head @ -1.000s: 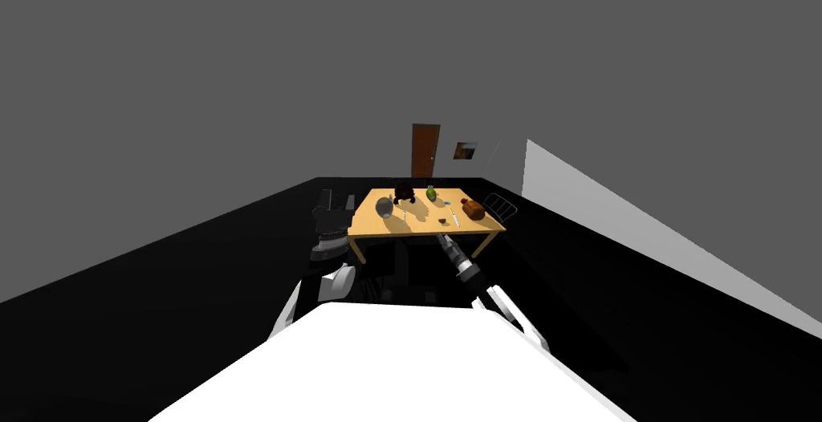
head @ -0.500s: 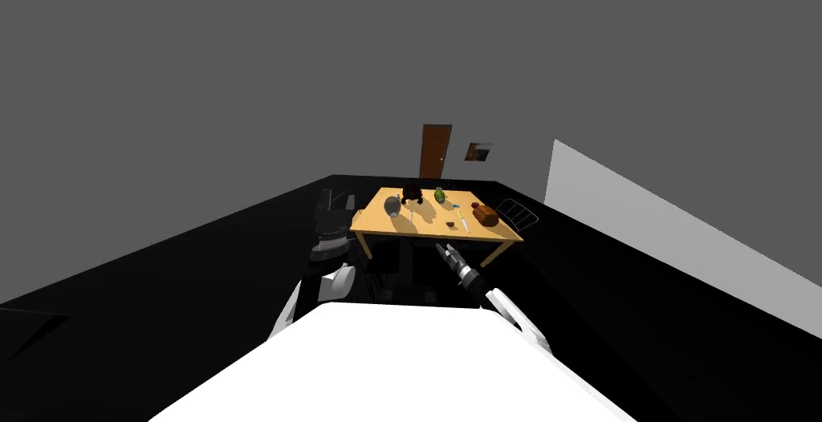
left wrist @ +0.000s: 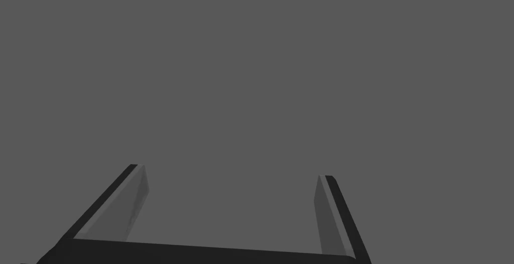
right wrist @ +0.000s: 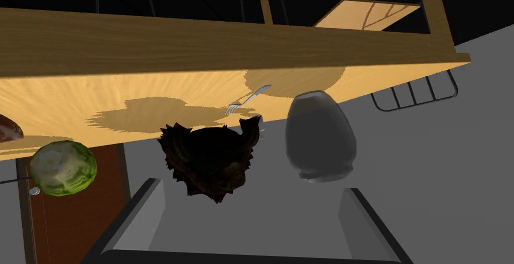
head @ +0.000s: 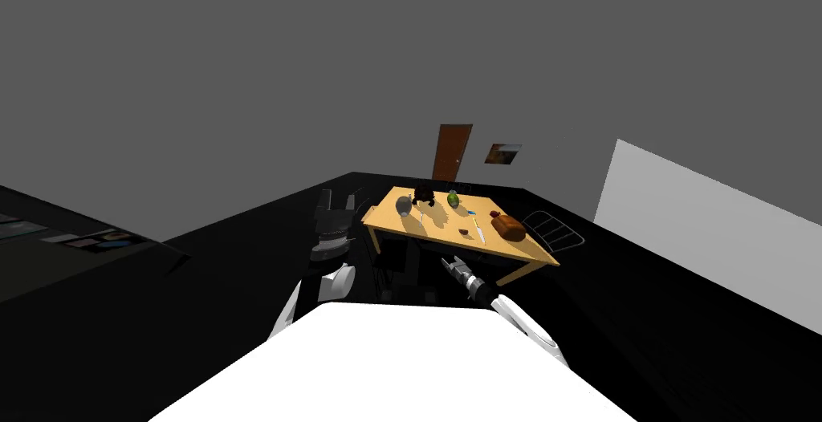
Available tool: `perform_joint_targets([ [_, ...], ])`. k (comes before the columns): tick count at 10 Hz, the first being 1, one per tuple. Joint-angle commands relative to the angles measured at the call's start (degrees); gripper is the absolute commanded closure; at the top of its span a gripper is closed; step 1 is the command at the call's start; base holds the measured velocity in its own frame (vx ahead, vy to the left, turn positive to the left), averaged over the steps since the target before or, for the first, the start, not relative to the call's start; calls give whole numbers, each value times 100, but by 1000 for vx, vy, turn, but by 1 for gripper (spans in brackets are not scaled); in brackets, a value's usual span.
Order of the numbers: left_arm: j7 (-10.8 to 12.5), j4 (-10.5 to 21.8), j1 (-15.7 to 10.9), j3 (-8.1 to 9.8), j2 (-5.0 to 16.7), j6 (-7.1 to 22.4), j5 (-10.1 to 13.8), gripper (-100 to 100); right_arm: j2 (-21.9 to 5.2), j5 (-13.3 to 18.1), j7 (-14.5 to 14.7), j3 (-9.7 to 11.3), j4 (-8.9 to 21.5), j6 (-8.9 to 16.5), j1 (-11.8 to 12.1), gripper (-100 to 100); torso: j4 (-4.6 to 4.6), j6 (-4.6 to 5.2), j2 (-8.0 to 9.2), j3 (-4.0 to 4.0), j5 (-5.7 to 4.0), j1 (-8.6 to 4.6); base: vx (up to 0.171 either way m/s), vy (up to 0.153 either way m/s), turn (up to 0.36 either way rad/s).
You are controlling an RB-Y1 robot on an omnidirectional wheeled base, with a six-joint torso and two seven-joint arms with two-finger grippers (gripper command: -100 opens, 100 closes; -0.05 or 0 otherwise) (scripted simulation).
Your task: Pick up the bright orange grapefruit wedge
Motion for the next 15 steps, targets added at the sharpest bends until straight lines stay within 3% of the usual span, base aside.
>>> perform_joint_targets([
  [1,0,0,0,0,0,0,0,0,-208,214,206,146,286,166,-73,-100,0,0,0,0,0,0,17,1,265],
  [3,0,0,0,0,0,0,0,0,-208,214,206,146,408,166,-73,-100,0,-1,2,1,0,2,10,-4,69],
  [6,0,0,0,0,0,0,0,0,-604,550,517,392,957,488,-156,-100,1,1,5,3,0,3,9,0,243],
  [7,0,0,-1,-1,0,0,0,0,-604,550,517,392,957,488,-156,-100,1,-5,4,2,0,2,9,-7,144],
  [8,0,0,0,0,0,0,0,0,-800,710,668,510,1225,647,-191,-100,1,0,4,3,1,2,9,-3,300],
  [11,0,0,-1,0,0,0,0,0,-992,864,815,626,1485,804,-222,-100,1,-2,4,2,0,1,8,-8,158],
  [13,0,0,-1,0,0,0,0,0,-1355,1147,1094,848,1883,1103,-272,-100,2,-5,3,2,1,1,11,-12,374],
  [14,0,0,-1,0,0,0,0,0,-1355,1147,1094,848,1976,1103,-272,-100,1,-4,0,1,0,-4,16,-26,99],
  [15,0,0,1,1,0,0,0,0,-1523,1276,1225,954,2205,1244,-292,-100,0,3,1,0,-2,-4,16,-16,172],
])
